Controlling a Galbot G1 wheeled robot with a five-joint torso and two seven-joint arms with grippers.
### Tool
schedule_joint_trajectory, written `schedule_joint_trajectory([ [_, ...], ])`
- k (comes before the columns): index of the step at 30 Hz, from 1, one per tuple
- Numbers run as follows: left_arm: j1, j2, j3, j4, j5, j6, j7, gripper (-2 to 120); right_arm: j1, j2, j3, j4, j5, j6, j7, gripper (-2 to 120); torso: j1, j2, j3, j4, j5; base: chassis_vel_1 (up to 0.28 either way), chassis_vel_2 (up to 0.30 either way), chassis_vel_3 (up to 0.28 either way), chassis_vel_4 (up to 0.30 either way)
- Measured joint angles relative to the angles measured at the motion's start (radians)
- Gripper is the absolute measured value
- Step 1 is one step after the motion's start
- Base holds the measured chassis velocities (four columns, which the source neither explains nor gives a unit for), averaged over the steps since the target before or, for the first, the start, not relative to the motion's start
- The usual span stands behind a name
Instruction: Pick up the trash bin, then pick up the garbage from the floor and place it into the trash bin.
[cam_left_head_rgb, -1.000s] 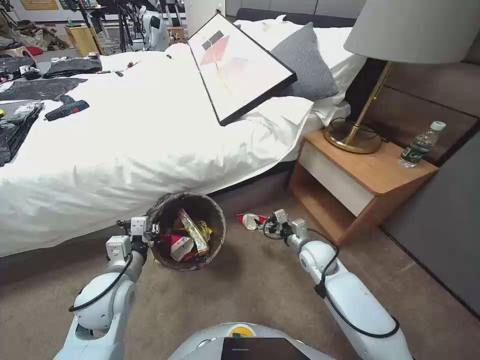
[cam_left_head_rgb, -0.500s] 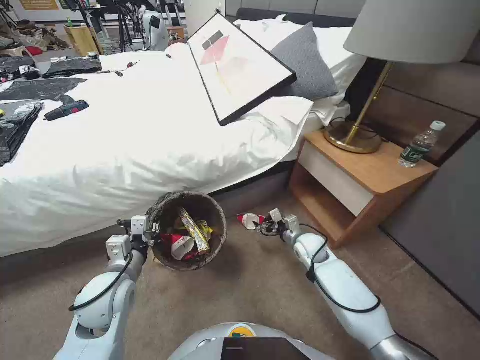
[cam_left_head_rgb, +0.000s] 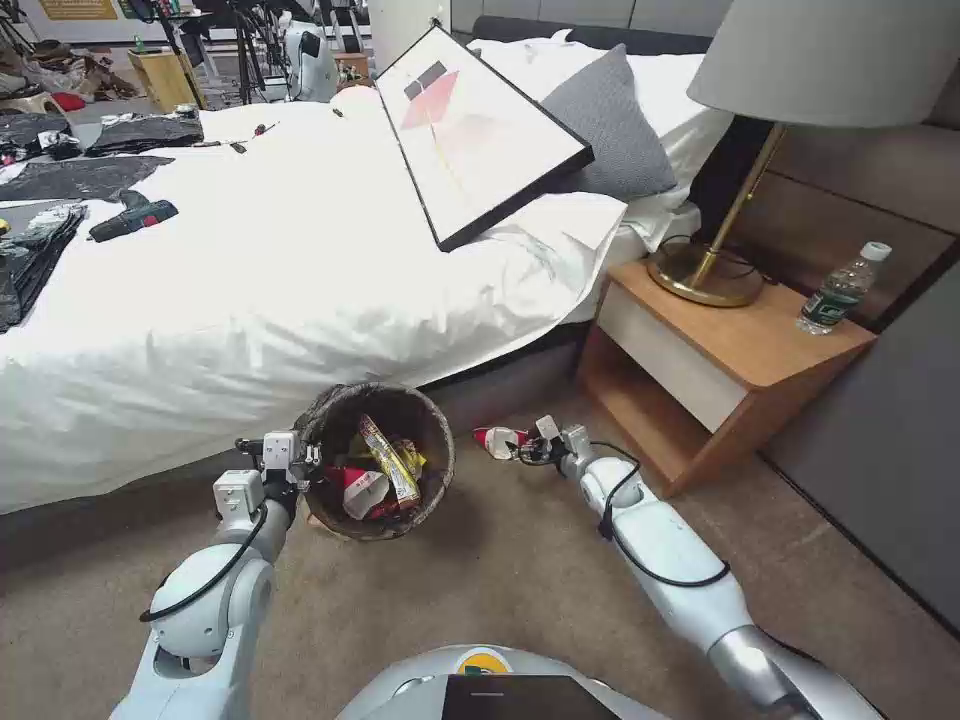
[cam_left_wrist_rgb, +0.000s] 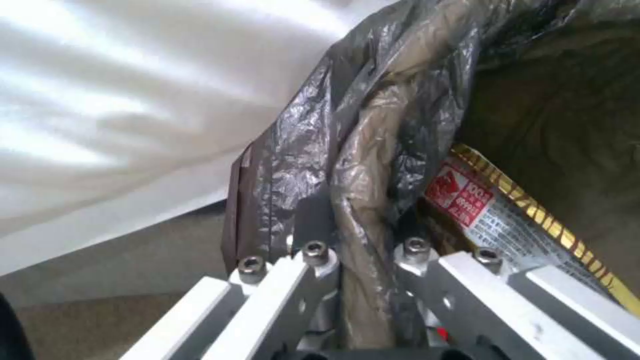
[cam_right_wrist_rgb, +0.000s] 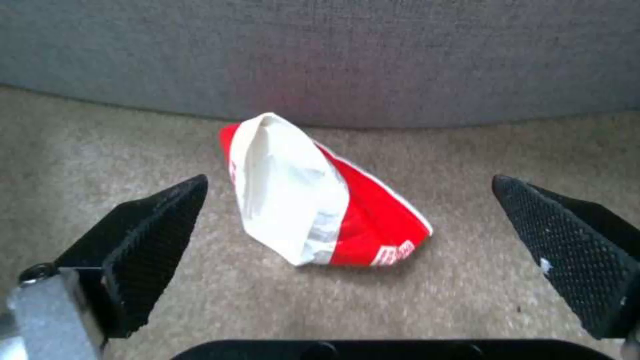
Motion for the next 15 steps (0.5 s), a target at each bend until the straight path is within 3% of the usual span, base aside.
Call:
schedule_joint_trajectory([
  [15, 0.002, 0.002, 0.01, -0.003, 0.006, -0.002, 0.0, 3, 0.139, 0.059, -0.016, -0.235, -0.077, 0.104, -0.116, 100, 0.0, 0.0, 0.0, 0.0001, 0.0, 0.0, 0.0, 0.0, 0.0],
])
